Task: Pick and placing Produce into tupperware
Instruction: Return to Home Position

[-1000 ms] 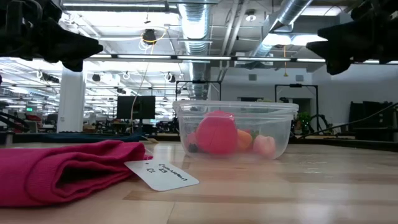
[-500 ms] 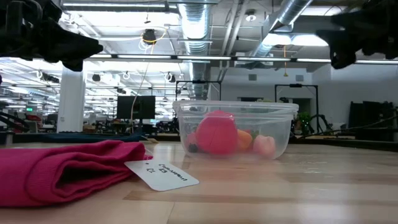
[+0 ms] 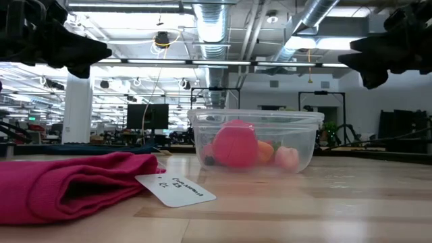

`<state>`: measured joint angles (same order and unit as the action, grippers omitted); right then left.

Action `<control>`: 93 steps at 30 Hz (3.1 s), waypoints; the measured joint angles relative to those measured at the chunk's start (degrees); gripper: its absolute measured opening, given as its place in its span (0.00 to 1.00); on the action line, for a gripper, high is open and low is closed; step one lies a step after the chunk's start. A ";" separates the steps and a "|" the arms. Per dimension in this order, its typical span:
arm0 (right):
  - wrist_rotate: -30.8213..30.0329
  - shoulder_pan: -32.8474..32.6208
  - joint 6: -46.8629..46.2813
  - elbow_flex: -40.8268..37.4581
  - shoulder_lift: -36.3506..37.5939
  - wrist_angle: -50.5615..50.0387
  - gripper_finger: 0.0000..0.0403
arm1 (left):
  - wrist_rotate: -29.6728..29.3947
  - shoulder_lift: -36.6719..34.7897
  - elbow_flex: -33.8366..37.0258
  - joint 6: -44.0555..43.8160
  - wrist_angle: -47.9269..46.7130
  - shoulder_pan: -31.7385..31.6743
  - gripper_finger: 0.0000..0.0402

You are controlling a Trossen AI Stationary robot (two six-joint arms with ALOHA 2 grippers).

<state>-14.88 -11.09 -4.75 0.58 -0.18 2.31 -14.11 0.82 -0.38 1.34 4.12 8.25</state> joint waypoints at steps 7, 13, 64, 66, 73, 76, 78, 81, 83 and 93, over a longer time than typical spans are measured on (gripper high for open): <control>2.41 0.71 3.15 0.07 -0.18 -0.48 0.56 | 0.00 0.00 -0.01 -0.02 0.01 -0.01 0.24; 3.04 0.45 2.87 0.09 -0.29 -0.68 0.56 | 0.00 0.00 0.01 -0.04 0.00 -0.01 0.24; 2.98 0.23 1.24 0.15 -0.29 -0.63 0.56 | 0.00 0.01 0.00 -0.07 0.00 0.00 0.24; 2.97 0.23 1.24 0.15 -0.29 -0.63 0.56 | 0.00 0.01 -0.01 -0.07 0.00 -0.01 0.24; 2.96 0.23 1.24 0.15 -0.29 -0.63 0.56 | 0.00 0.01 0.01 -0.07 0.00 -0.01 0.24; 2.96 0.23 1.24 0.15 -0.29 -0.62 0.56 | 0.00 0.01 0.00 -0.07 0.00 0.00 0.24; 2.96 0.23 1.24 0.15 -0.29 -0.63 0.56 | 0.00 0.02 -0.01 -0.07 0.00 0.00 0.24; 2.96 0.23 1.24 0.15 -0.29 -0.61 0.56 | 0.00 0.01 -0.01 -0.07 0.00 -0.01 0.24; 2.96 0.23 1.25 0.15 -0.29 -0.61 0.56 | 0.00 0.02 0.01 -0.07 0.00 -0.02 0.24; 2.96 0.23 1.26 0.15 -0.29 -0.61 0.56 | 0.00 0.02 0.00 -0.07 0.00 -0.01 0.24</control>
<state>-11.92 -10.85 -3.49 0.73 -0.47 1.69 -14.11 0.84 -0.37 1.28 4.12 8.24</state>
